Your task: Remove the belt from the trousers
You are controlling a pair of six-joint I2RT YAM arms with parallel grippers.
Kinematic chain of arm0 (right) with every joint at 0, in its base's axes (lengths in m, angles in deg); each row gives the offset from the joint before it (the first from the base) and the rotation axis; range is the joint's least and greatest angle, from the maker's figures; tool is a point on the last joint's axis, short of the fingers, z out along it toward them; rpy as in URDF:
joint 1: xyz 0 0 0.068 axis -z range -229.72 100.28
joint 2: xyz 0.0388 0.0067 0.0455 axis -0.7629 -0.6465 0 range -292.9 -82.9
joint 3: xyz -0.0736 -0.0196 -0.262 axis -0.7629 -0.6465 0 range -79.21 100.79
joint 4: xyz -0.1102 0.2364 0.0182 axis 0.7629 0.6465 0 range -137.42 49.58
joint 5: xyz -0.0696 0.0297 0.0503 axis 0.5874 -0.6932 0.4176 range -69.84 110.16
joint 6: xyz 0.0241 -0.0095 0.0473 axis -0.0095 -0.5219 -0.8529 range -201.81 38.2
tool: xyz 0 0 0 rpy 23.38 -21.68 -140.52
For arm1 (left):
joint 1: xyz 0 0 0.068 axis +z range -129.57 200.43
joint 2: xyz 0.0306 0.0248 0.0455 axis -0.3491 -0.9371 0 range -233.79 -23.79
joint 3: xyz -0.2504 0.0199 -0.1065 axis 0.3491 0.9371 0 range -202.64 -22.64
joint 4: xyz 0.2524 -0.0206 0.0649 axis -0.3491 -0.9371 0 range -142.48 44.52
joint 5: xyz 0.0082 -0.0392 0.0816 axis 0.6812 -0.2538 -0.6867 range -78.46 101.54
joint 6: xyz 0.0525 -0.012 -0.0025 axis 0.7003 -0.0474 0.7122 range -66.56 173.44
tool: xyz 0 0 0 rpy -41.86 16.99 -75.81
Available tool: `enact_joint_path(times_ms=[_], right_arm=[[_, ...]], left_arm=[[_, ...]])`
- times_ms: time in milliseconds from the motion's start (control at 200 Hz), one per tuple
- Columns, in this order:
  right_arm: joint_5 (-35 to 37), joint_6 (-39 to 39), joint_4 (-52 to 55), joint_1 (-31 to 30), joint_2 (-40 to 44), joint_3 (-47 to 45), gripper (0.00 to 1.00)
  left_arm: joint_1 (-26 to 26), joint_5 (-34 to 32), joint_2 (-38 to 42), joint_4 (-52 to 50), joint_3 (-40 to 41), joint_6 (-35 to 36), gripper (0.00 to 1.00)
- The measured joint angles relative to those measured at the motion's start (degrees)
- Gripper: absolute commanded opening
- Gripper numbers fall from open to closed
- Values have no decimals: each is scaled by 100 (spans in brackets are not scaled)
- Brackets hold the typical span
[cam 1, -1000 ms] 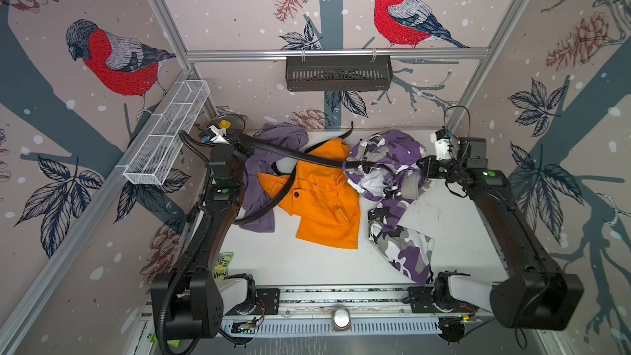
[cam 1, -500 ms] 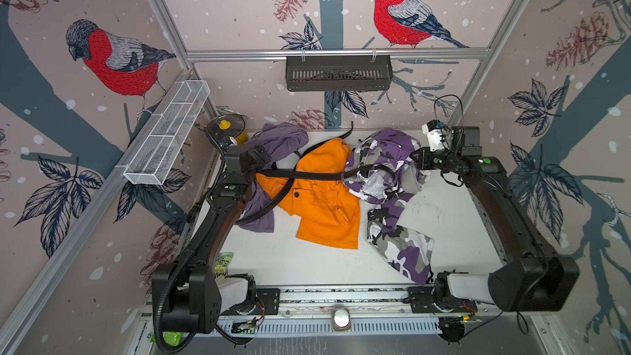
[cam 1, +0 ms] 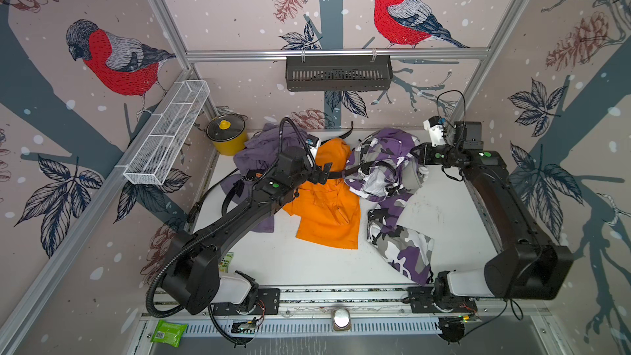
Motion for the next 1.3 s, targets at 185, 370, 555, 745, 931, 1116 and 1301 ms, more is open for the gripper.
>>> enact_joint_path(times_ms=[185,370,555,745,931,1116,1301], right_arm=[[-140,-4,4,11,-28,153,0],[-247,-22,15,11,-17,254,0],[-337,-37,26,20,28,302,0],[-409,-42,26,20,81,308,0],[-446,-44,28,22,136,308,0],[-468,-44,39,61,186,341,0],[-522,-70,39,162,210,323,0]], left_arm=[[-487,48,-330,2,52,610,92],[-719,-22,-761,-2,61,975,89],[-737,-573,-1082,109,251,1010,89],[-741,-1014,-1388,446,166,1093,80],[-745,-1198,-1659,881,-74,1167,68],[-745,-1373,-1775,1220,-37,1274,24],[-750,-1523,-1268,1473,245,1314,0]])
